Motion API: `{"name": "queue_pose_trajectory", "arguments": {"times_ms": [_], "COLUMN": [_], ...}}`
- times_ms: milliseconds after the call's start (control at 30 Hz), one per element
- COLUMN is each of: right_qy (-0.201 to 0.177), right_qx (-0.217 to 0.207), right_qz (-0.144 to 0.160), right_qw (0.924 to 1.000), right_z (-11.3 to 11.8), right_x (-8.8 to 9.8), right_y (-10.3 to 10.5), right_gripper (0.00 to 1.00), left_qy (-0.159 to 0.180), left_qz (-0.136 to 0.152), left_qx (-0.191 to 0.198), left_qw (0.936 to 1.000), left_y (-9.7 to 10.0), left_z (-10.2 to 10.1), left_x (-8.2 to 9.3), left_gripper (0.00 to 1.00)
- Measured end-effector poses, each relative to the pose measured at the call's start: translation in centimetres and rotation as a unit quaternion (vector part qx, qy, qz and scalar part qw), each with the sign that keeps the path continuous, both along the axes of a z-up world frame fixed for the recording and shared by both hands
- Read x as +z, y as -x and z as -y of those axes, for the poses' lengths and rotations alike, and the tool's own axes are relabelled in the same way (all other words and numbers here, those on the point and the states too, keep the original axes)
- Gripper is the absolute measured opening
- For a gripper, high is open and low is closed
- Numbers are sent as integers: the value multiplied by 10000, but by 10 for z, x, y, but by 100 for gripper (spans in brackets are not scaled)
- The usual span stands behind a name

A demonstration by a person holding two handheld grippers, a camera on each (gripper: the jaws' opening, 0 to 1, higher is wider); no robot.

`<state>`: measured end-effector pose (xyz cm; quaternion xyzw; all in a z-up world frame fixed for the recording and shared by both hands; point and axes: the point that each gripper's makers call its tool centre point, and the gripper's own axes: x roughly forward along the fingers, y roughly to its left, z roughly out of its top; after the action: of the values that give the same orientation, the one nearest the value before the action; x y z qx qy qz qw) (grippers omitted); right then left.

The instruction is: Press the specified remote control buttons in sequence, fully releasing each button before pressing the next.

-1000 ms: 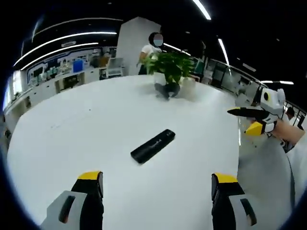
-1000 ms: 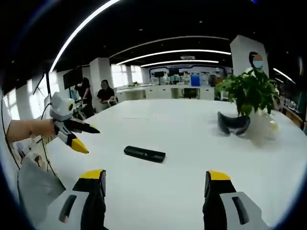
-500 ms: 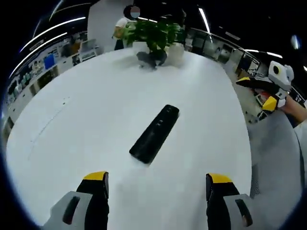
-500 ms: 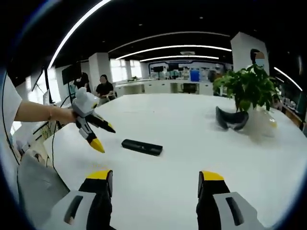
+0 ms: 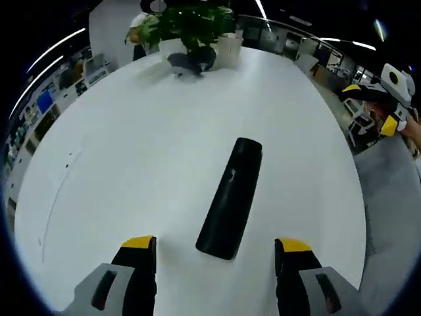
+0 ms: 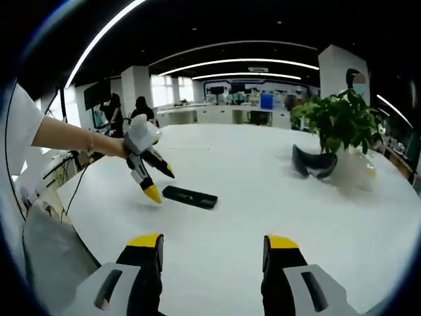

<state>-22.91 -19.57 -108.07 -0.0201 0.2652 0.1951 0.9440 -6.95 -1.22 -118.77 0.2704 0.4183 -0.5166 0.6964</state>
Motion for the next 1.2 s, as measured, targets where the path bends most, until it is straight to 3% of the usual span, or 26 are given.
{"name": "queue_pose_trajectory", "arguments": {"times_ms": [133, 200, 233, 367, 433, 467, 500, 667, 867, 1200], "right_qy": [9, 17, 30, 36, 26, 29, 34, 20, 55, 72], "right_qx": [-56, -77, -87, -127, -140, -142, -143, -120, -48, 26], "right_qz": [-36, -43, -48, -11, -1, -2, -6, 46, 53, 71], "right_qw": [10000, 10000, 9999, 9999, 9999, 9999, 9999, 9999, 10000, 9999], "right_z": [2, 3, 4, 7, 8, 8, 8, 6, 3, -1], "right_x": [-2, -3, -3, -2, -2, -2, -3, 1, 1, 2], "right_y": [2, 2, 2, 2, 2, 1, 1, -1, -1, -1], "right_gripper": [58, 57, 57, 54, 54, 53, 53, 52, 52, 51], "left_qy": [-37, -176, 11, 22, -66, -52, -120, -313, -389, -346], "left_qz": [84, 261, 246, 248, 286, 505, 400, 723, 638, 545], "left_qx": [-149, -384, -316, -467, -720, -948, -890, -1139, -1197, -1281], "left_qw": [9998, 9988, 9992, 9986, 9970, 9942, 9952, 9904, 9900, 9897], "left_y": [-9, -14, -14, -13, -6, -7, -2, 1, 12, 46], "left_z": [7, 7, 11, 13, 15, 19, 16, 16, 14, 7], "left_x": [-5, -11, -8, -7, -5, -2, -4, -4, -4, -5], "left_gripper": [63, 59, 56, 45, 29, 27, 26, 24, 24, 24]}}
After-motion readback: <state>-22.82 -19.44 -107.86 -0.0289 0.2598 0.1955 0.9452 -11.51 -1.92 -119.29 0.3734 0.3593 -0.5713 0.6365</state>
